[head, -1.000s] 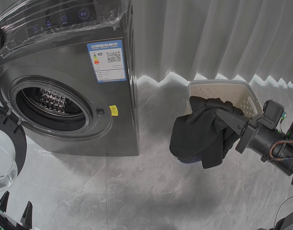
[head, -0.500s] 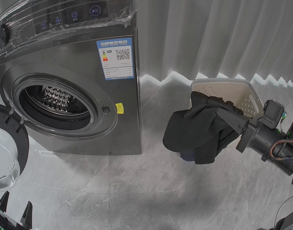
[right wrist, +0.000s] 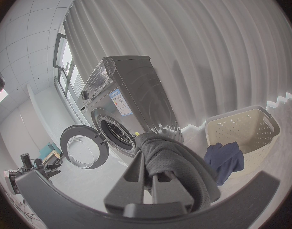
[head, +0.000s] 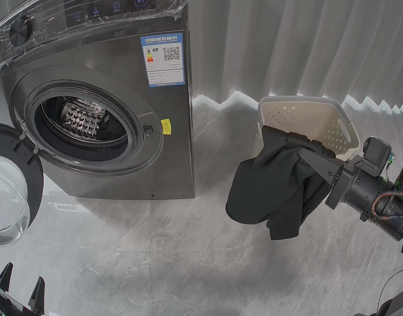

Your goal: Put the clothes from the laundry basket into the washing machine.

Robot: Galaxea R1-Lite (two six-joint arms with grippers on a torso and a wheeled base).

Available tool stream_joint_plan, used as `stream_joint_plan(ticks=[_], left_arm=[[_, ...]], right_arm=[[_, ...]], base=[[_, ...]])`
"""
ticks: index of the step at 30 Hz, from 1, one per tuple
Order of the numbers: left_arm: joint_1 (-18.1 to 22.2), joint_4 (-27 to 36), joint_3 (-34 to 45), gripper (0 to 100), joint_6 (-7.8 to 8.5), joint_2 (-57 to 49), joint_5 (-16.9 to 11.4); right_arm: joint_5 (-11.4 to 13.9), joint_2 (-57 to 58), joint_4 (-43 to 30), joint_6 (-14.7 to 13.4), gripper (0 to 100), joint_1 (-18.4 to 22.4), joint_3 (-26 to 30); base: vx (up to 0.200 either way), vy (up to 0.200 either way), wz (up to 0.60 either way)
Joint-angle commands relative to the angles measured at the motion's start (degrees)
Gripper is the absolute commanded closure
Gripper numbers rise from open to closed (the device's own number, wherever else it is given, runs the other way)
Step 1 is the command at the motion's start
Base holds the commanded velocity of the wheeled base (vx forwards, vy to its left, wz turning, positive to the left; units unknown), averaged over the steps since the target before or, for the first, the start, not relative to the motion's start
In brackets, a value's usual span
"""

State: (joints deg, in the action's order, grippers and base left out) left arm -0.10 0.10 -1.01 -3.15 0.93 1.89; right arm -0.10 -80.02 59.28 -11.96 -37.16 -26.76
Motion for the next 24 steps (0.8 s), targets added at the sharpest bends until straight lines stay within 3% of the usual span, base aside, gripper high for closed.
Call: stream_joint_plan(ticks=[1,24], left_arm=[[0.0,0.0,0.8,0,-0.02,-0.7,0.0],[0.0,0.0,0.8,0,0.07,-0.7,0.0]], right_arm=[[0.0,0.0,0.0,0.0,100,0.0,0.0],[-0.1,0.0,0.0,-0.2,100,0.2,0.0]], base=[[0.000,0.200,0.00],[0.000,0.200,0.00]])
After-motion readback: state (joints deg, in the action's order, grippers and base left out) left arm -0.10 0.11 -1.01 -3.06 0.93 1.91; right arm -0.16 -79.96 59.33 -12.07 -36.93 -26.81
